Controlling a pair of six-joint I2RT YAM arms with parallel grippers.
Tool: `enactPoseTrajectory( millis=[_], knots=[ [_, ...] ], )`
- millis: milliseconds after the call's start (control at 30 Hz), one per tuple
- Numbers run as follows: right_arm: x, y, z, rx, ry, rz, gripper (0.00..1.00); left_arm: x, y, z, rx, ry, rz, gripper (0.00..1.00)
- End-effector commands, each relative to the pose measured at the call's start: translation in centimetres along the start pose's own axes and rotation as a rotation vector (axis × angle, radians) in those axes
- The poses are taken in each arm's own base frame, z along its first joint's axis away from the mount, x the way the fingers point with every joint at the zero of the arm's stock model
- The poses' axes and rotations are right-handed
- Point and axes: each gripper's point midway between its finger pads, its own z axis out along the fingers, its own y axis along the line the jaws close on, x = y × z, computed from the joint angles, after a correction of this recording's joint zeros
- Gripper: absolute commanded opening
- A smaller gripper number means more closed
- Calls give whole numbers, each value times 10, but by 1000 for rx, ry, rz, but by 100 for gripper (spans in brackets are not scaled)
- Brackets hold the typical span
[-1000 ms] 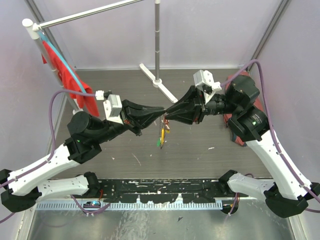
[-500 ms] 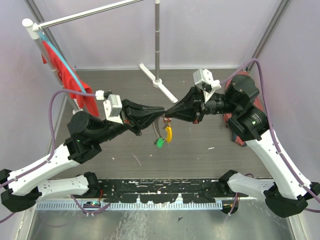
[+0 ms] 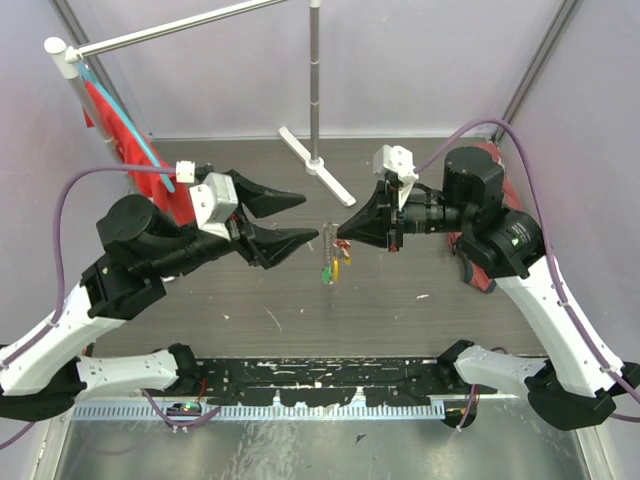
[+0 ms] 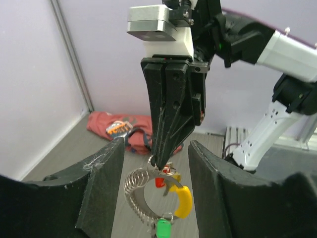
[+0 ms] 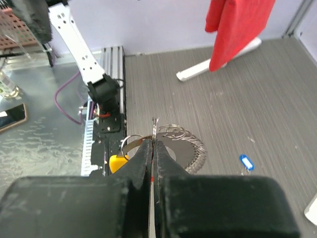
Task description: Put the keys on the keyring
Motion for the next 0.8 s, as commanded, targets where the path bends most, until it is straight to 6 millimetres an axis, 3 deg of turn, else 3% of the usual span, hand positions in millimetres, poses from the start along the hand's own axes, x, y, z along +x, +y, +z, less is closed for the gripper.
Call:
enactPoseTrajectory(
  millis=[0, 200, 400, 767],
  knots=[
    [10, -9, -7, 61, 85, -33, 1, 44, 0, -14, 12, 248, 33, 59],
    [34, -11, -7, 74, 204, 34, 1, 75, -2, -16, 49, 429, 38, 50],
    [52, -2, -3, 67, 297, 90, 1, 98, -10, -14, 118, 494, 46, 54],
    [58, 22, 3, -35, 318, 64, 1, 120, -24, -7, 217, 552, 26, 41]
  ],
)
